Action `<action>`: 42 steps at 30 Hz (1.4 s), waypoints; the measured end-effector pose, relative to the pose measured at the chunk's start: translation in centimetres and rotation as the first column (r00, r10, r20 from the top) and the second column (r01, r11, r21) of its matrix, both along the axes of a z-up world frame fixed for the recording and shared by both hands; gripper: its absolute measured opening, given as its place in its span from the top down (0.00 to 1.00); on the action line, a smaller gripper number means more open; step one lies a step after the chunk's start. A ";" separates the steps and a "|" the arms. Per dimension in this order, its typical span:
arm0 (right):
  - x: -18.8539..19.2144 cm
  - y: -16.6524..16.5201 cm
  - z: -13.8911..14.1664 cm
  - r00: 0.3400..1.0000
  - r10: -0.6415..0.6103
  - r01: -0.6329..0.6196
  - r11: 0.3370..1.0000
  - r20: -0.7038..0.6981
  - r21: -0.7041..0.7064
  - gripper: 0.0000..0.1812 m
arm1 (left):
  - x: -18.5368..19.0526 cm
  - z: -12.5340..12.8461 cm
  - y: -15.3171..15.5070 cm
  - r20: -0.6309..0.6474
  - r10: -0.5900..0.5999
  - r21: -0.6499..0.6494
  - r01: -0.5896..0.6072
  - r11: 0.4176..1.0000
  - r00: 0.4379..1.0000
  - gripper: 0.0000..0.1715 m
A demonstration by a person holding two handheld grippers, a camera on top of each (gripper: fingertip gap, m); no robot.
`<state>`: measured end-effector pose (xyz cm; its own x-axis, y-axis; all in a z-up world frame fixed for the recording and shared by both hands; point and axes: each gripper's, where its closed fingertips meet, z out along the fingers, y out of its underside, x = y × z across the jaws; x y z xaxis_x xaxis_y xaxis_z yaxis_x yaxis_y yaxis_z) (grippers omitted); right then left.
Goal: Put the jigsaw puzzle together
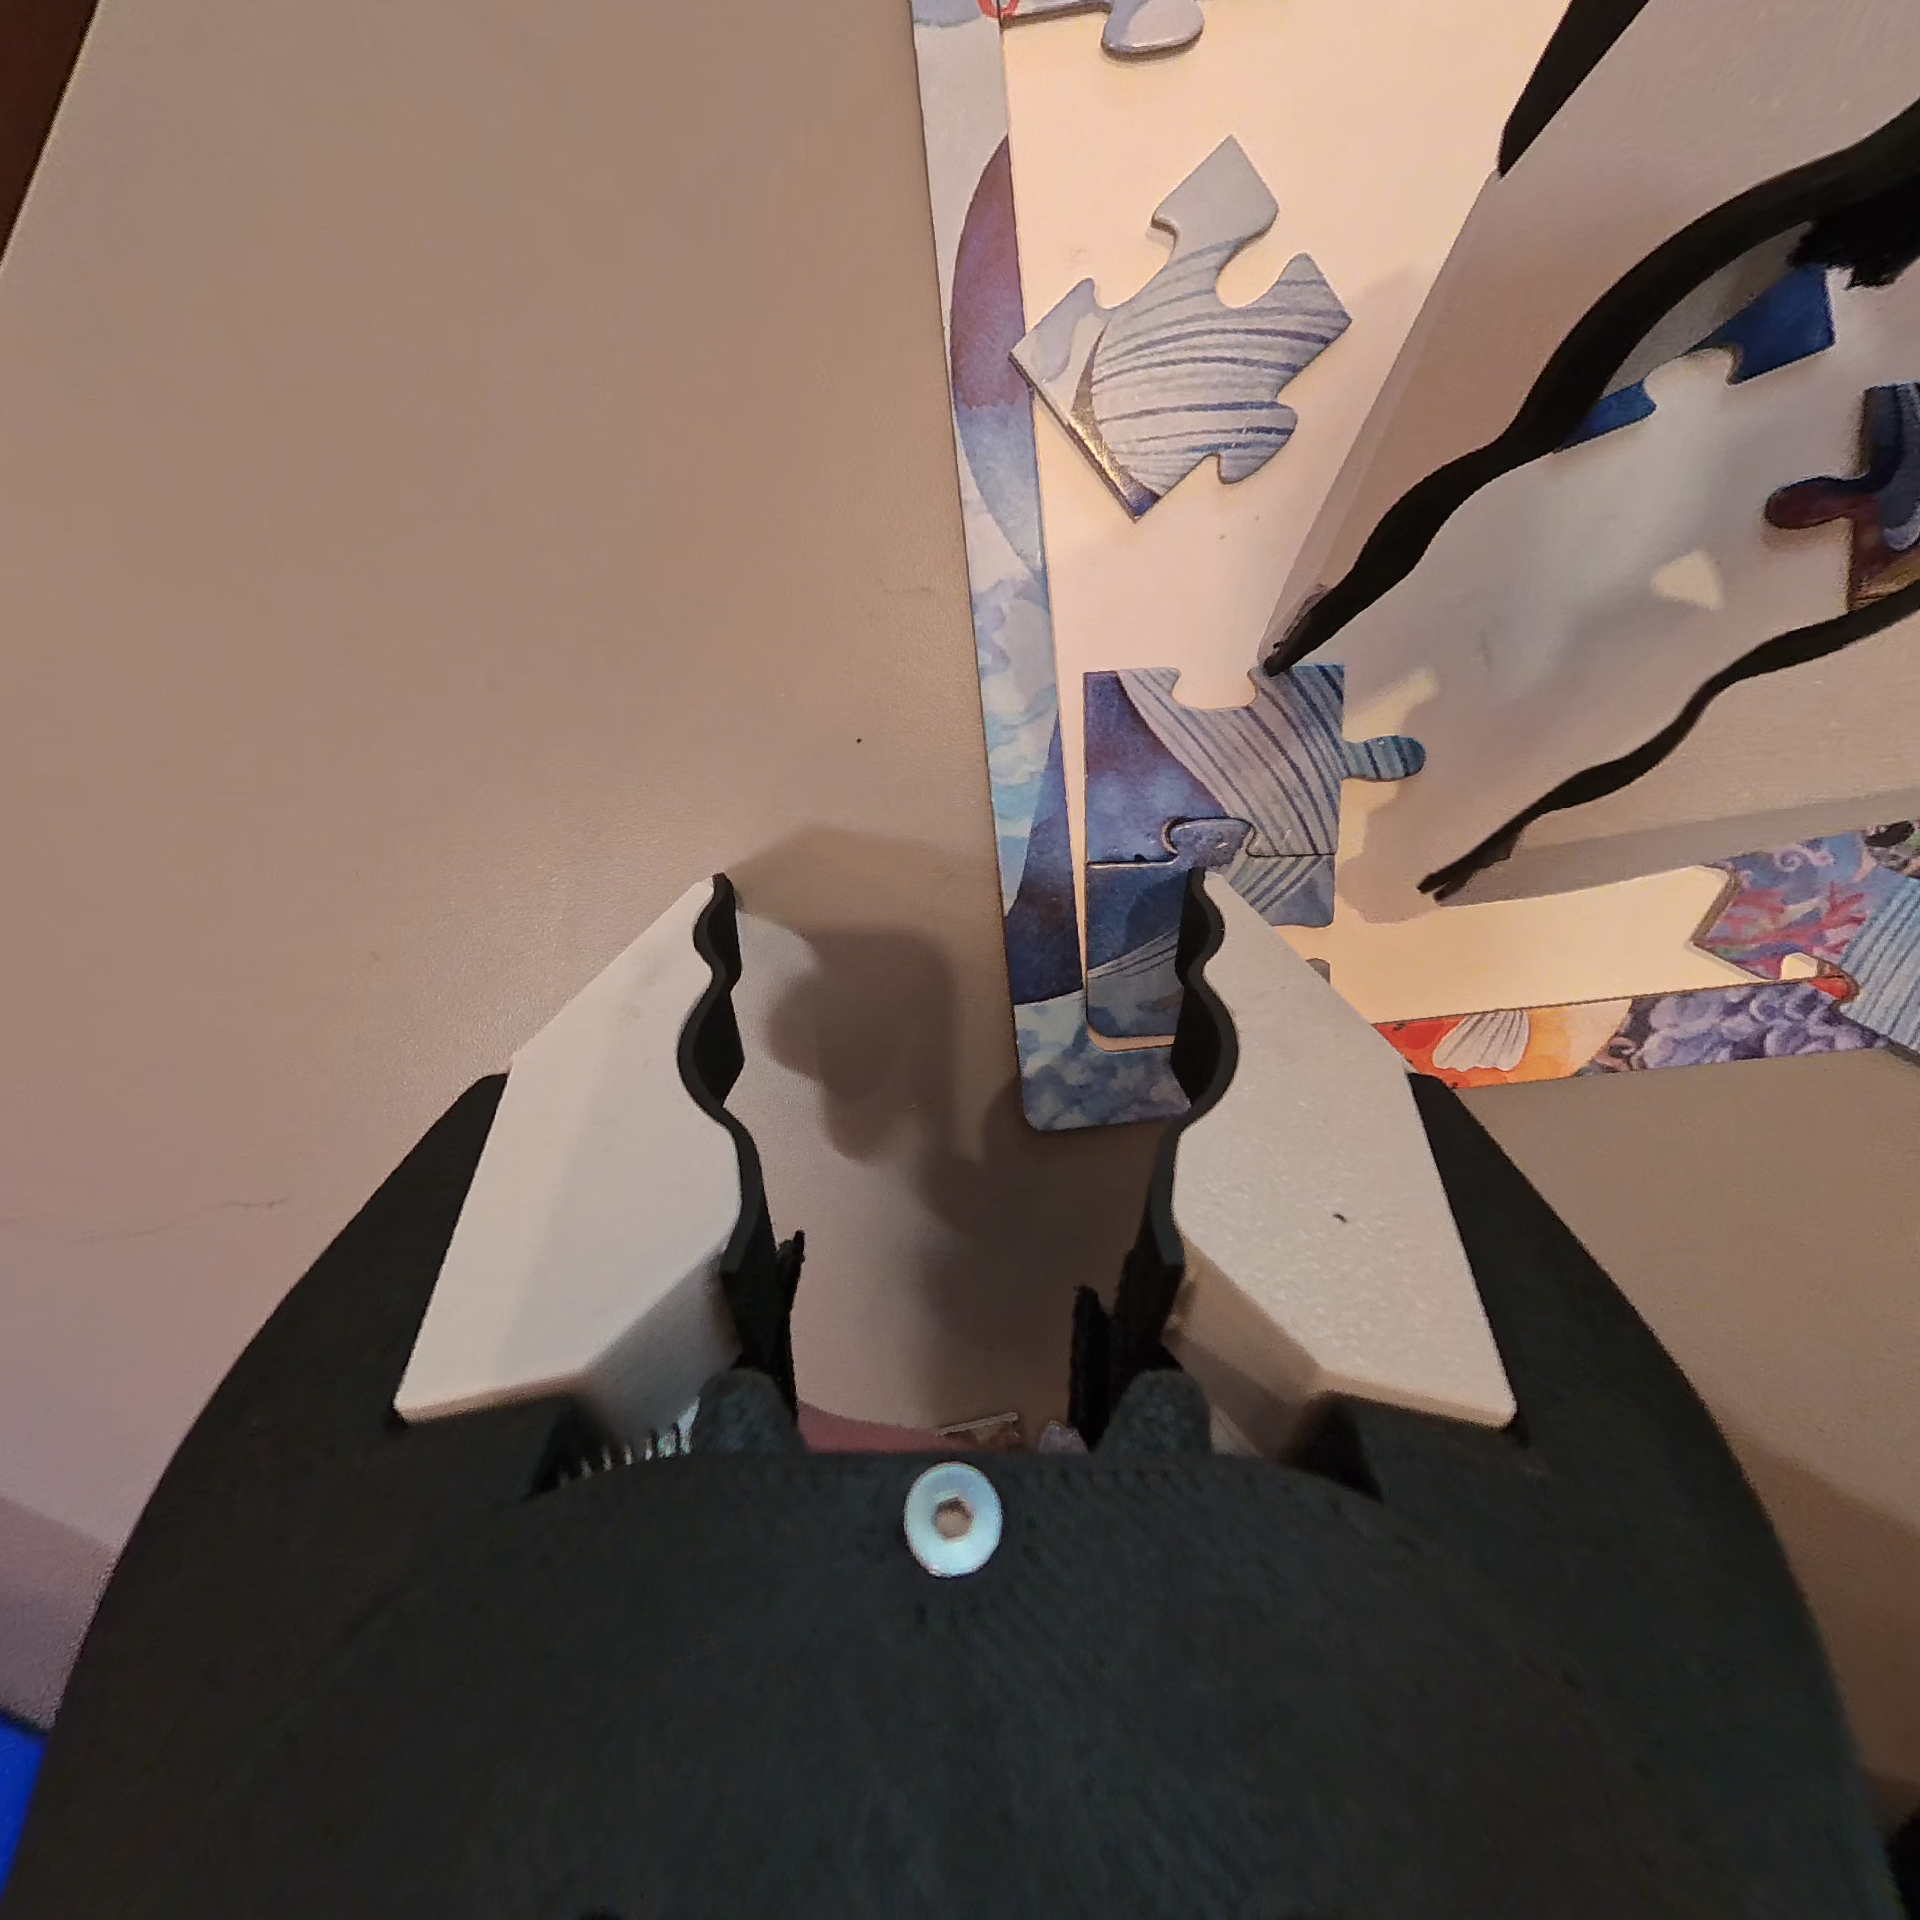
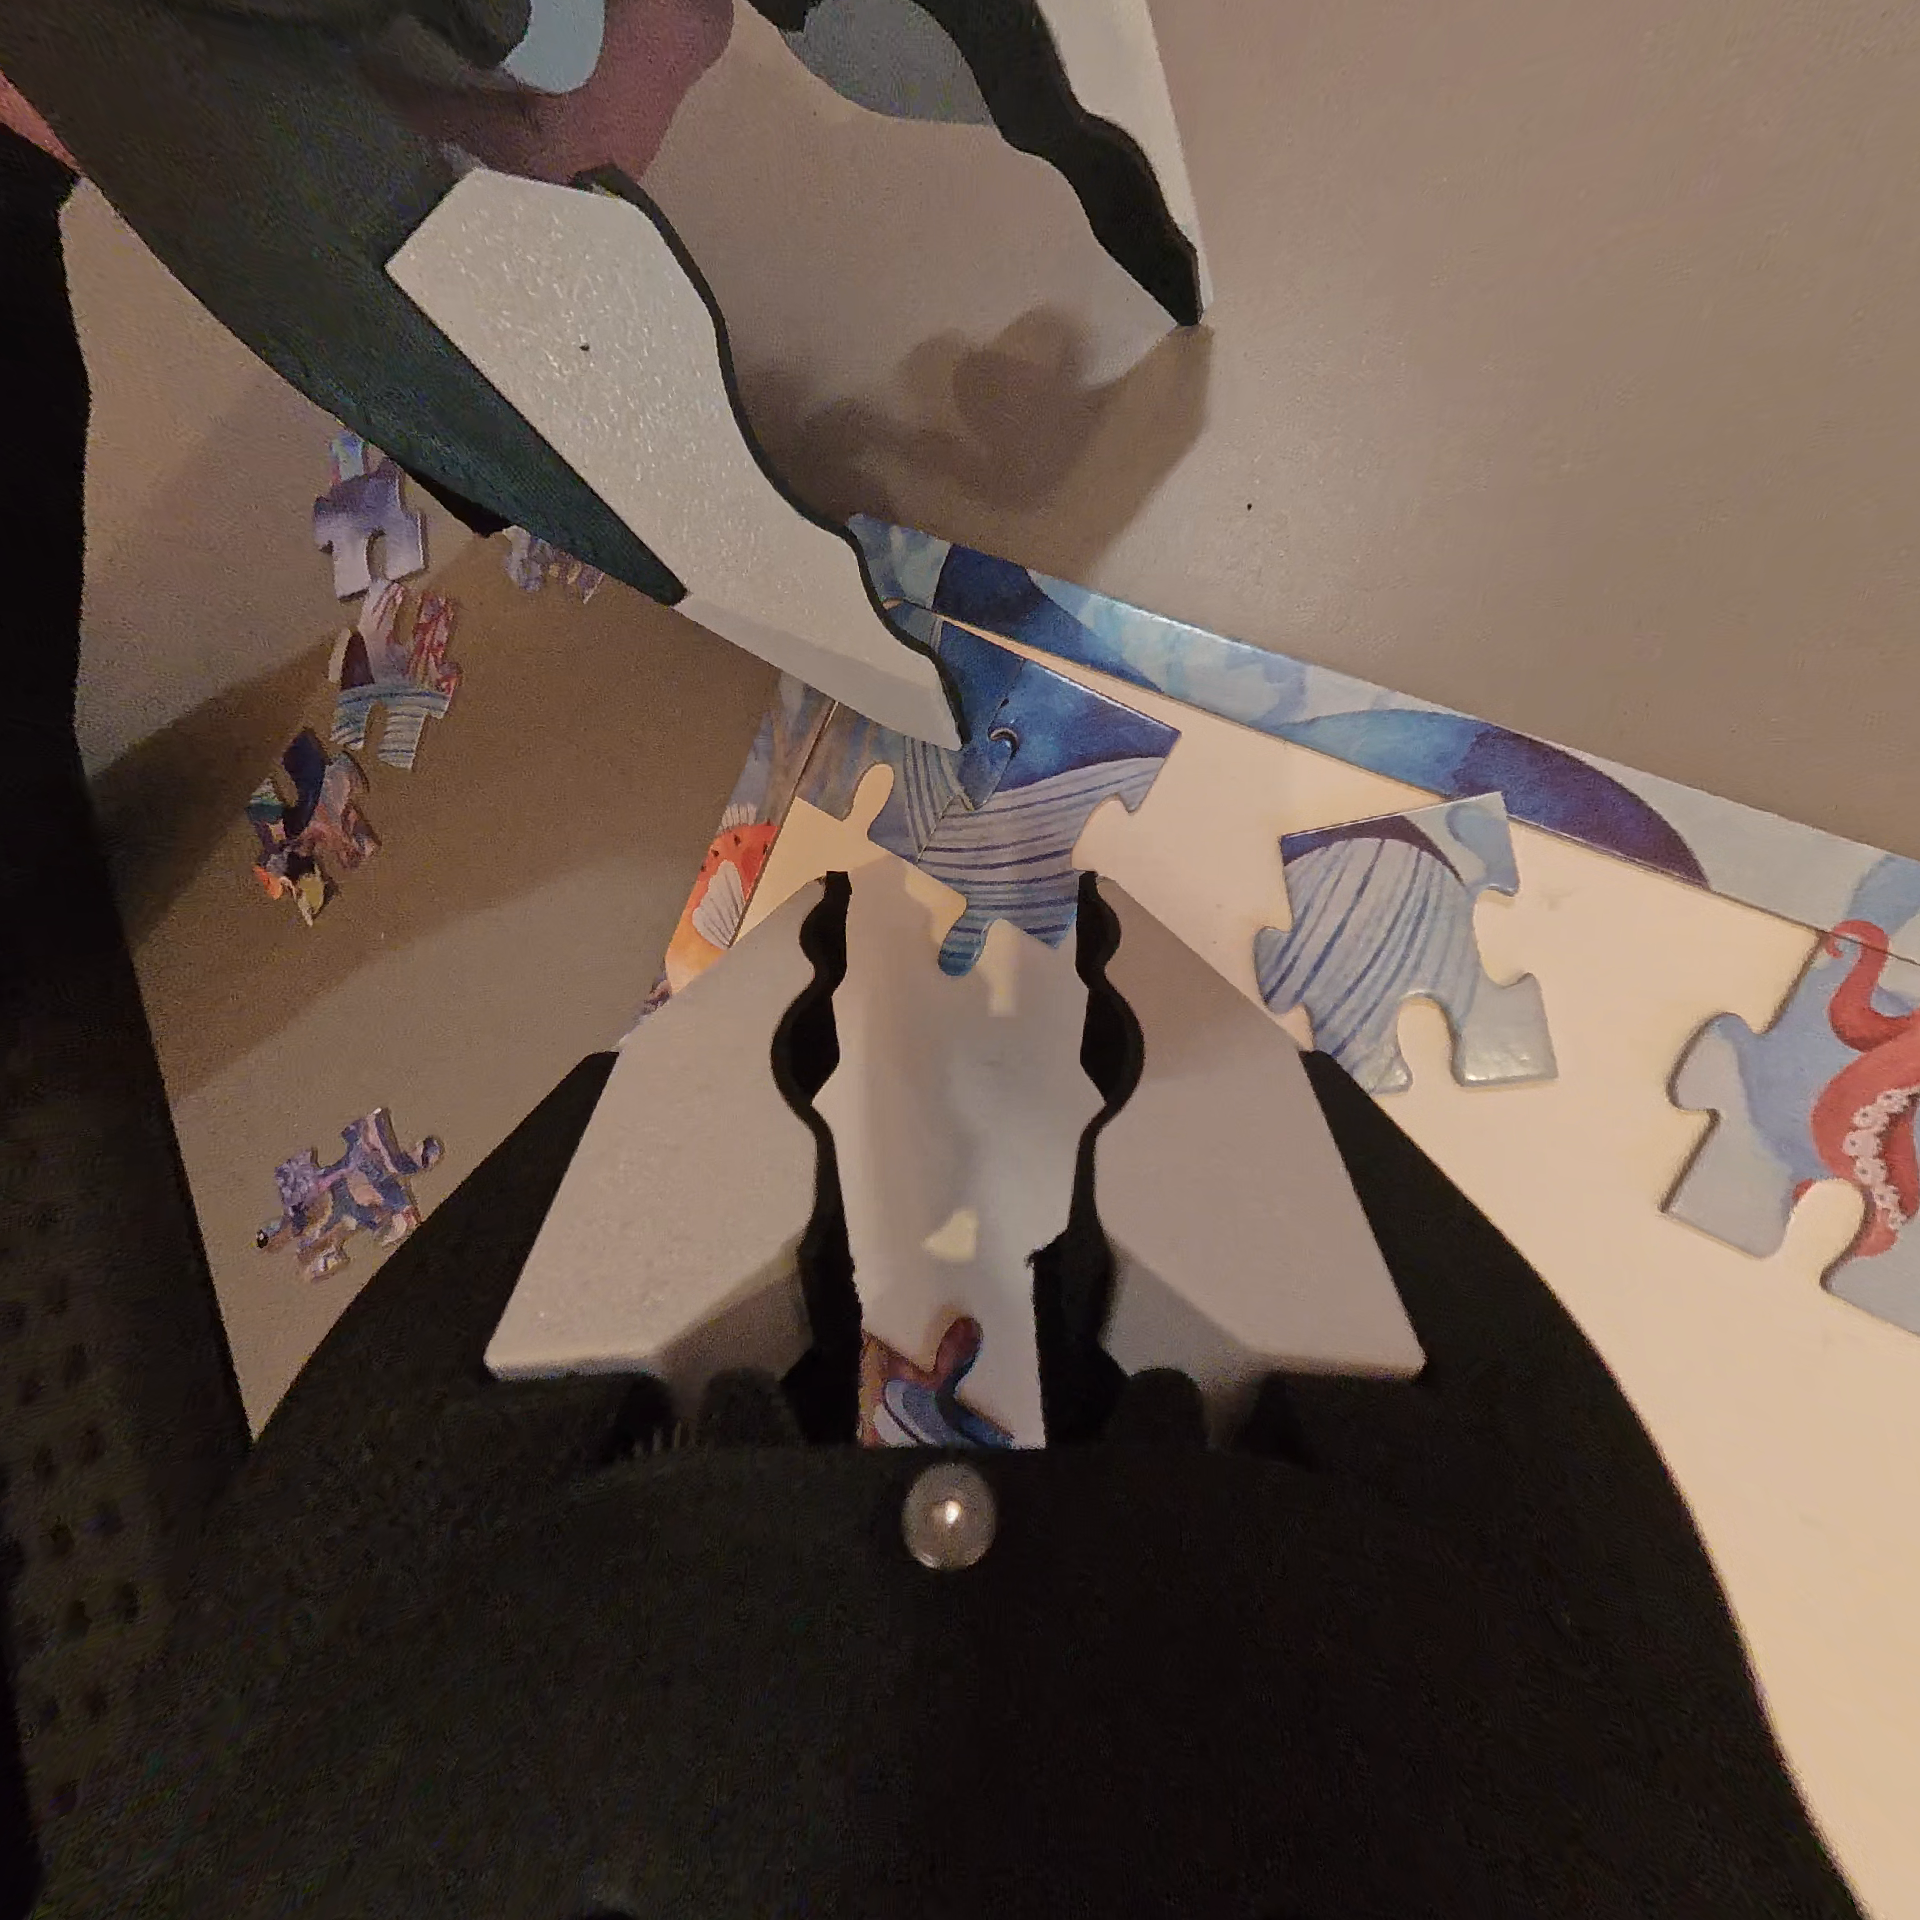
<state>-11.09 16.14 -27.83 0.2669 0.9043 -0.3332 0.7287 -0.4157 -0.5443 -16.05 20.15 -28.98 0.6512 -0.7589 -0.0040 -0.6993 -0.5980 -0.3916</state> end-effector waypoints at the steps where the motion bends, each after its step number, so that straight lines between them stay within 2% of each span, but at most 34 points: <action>1: 0.0 0.0 0.0 1.000 -0.004 0.004 1.000 -0.006 -0.007 0.76 | 0.0 0.0 0.0 0.002 0.001 -0.001 -0.001 1.000 1.000 0.51; 4: -0.1 -0.1 0.2 0.999 -0.009 0.007 0.999 -0.038 -0.049 0.75 | -0.1 0.0 0.0 -0.003 0.001 0.000 -0.001 1.000 1.000 0.51; 9: -0.4 -0.8 0.5 0.995 0.003 -0.017 0.989 -0.100 -0.145 0.79 | -0.8 0.0 0.0 -0.005 0.010 -0.005 -0.010 1.000 1.000 0.50; 10: -0.8 -1.6 1.1 0.987 0.031 -0.060 0.980 -0.157 -0.188 0.94 | -0.8 0.0 0.1 0.000 0.015 0.001 -0.015 1.000 1.000 0.50; 11: -1.9 -3.0 2.9 0.960 0.038 -0.118 0.954 -0.278 -0.276 0.97 | -0.6 0.0 0.1 0.013 0.017 -0.003 -0.017 1.000 1.000 0.51; 12: -2.5 -3.5 3.3 0.952 0.032 -0.130 0.943 -0.304 -0.307 1.00 | -0.4 -0.1 0.2 0.021 0.015 -0.004 -0.015 1.000 1.000 0.52; 14: -2.2 -3.6 1.3 0.980 0.089 -0.127 0.969 -0.177 -0.213 0.95 | -0.4 0.0 0.2 0.019 0.011 0.003 -0.011 1.000 1.000 0.52; 16: -2.1 -2.6 1.7 0.980 0.054 -0.091 0.978 -0.193 -0.186 0.85 | -0.4 0.0 0.2 0.024 0.012 0.003 -0.012 1.000 1.000 0.51; 17: -1.8 -1.7 1.8 0.982 0.051 -0.075 0.989 -0.182 -0.129 0.80 | -0.4 0.0 0.3 0.022 0.013 0.005 -0.013 1.000 1.000 0.51; 19: -0.9 0.5 1.4 0.992 0.042 -0.037 0.999 -0.121 0.039 0.78 | -0.4 0.0 0.3 0.016 0.009 0.005 -0.009 1.000 1.000 0.51; 21: -0.1 1.5 0.4 0.996 0.084 -0.075 0.980 -0.039 0.186 0.71 | -0.4 0.0 0.3 0.011 0.007 0.007 -0.007 1.000 1.000 0.52; 25: -0.8 1.0 -0.5 0.992 0.121 -0.113 0.968 -0.023 0.226 0.63 | -0.4 0.0 0.3 0.014 0.009 0.006 -0.009 1.000 1.000 0.52; 35: -1.2 0.9 -0.6 0.990 0.135 -0.122 0.956 -0.032 0.266 0.68 | -0.4 0.0 0.3 0.011 0.010 0.004 -0.010 1.000 1.000 0.52; 42: -1.2 0.7 0.1 0.984 0.110 -0.090 0.986 -0.141 0.137 0.68 | -0.4 0.0 0.3 0.011 0.011 0.005 -0.011 1.000 1.000 0.52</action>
<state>-12.31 16.88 -27.78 0.1296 0.9620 -0.2402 0.6705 -0.2635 -0.6935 -16.47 20.45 -29.00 0.6593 -0.7518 -0.0006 -0.6886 -0.6036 -0.4018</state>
